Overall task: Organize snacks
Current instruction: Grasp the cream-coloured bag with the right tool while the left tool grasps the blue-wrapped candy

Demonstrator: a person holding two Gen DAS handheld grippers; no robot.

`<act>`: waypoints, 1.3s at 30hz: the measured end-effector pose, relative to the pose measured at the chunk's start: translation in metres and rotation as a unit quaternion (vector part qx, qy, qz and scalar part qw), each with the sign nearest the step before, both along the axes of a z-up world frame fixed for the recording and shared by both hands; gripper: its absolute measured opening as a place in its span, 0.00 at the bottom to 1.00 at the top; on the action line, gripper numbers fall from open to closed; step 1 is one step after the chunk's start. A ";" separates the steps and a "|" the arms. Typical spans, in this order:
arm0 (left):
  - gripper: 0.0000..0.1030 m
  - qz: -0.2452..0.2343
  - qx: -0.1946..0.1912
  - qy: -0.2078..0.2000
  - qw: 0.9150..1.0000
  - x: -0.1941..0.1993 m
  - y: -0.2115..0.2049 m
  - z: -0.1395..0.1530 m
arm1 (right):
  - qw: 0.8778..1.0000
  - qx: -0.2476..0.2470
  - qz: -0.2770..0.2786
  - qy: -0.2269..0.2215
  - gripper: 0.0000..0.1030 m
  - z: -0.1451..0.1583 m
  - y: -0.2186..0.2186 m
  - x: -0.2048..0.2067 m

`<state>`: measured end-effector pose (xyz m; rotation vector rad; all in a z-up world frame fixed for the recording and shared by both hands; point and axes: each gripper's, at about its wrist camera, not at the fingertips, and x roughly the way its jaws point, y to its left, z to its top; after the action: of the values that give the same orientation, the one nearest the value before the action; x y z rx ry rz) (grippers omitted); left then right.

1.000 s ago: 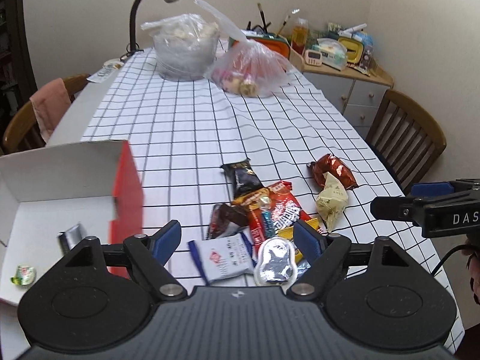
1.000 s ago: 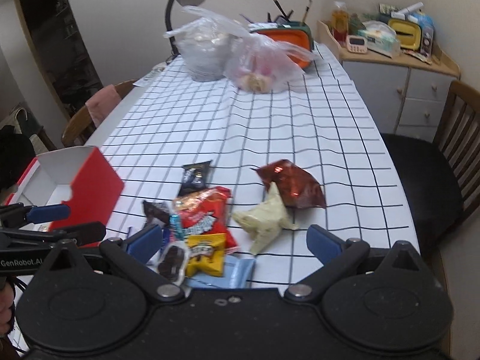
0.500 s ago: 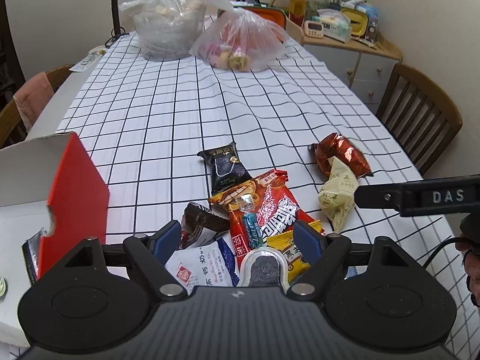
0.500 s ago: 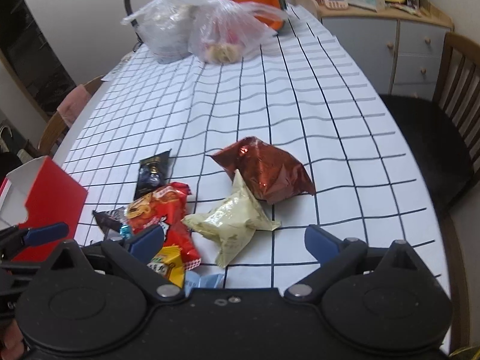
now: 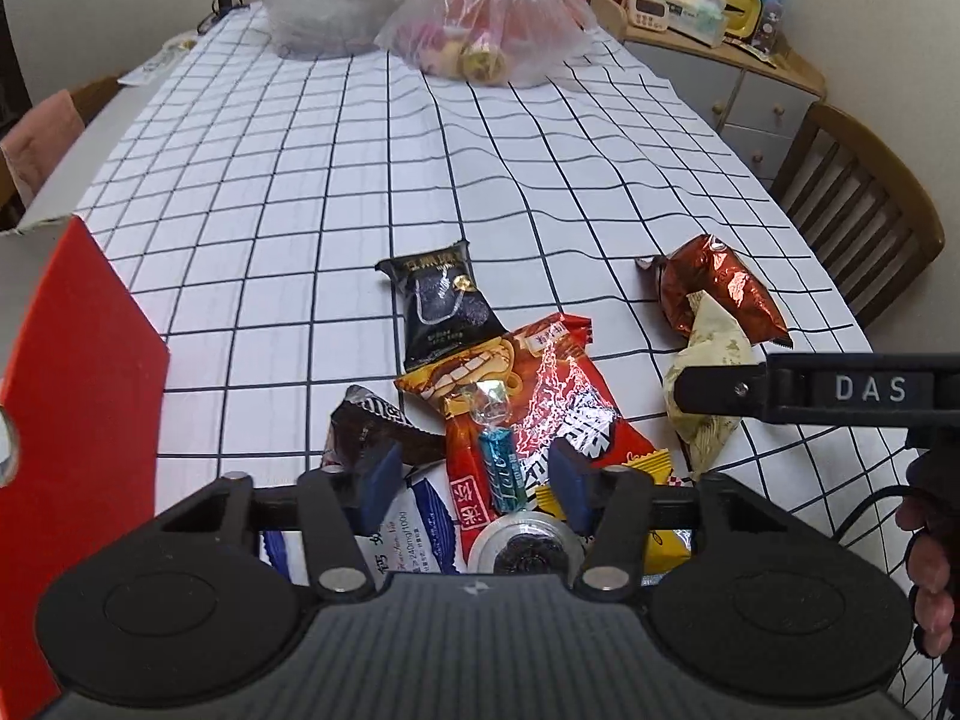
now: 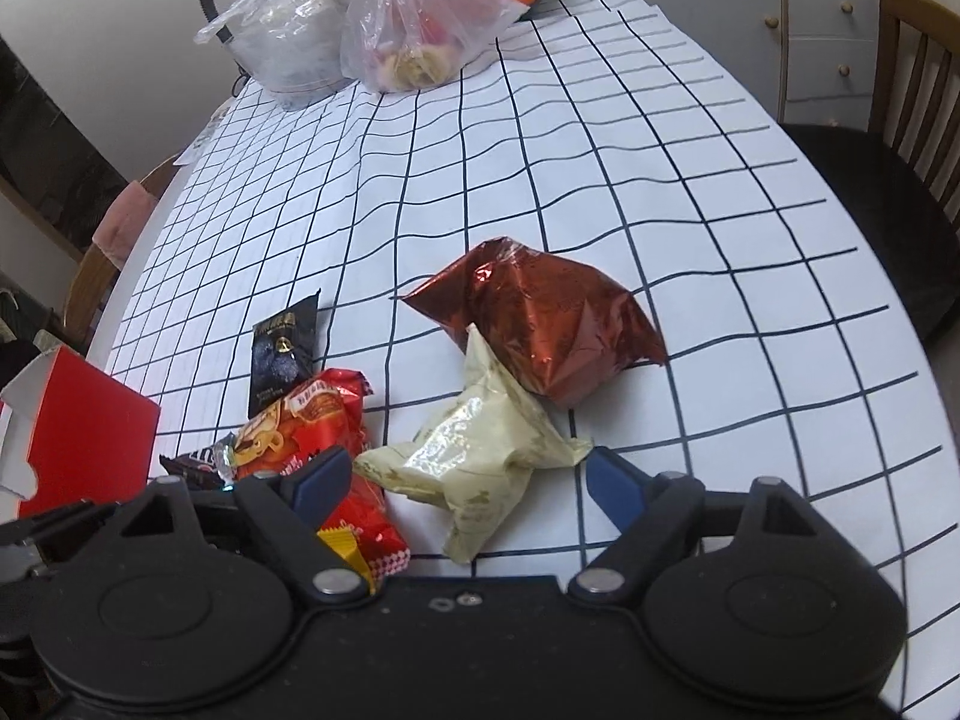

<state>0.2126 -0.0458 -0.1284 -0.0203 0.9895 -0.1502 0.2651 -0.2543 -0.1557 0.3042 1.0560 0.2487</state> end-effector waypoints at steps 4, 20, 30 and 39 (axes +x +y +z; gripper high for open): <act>0.36 -0.010 -0.008 0.008 1.000 0.002 -0.002 -0.003 | 1.000 0.006 -0.004 0.003 0.80 -0.003 0.003 0.002; 0.12 -0.018 -0.039 0.017 0.999 0.006 0.000 -0.005 | 1.000 0.017 0.009 -0.008 0.17 0.002 0.006 -0.003; 0.12 -0.005 -0.053 0.012 0.998 -0.002 0.006 0.006 | 0.999 0.002 0.017 -0.033 0.07 0.015 0.002 -0.019; 0.12 0.009 -0.069 -0.001 0.998 -0.012 0.018 0.023 | 0.997 -0.010 0.034 -0.075 0.01 0.039 0.001 -0.042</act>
<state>0.2005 -0.0275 -0.1055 -0.1552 0.9758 -0.2022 0.2231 -0.2536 -0.1165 0.2293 0.9202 0.3169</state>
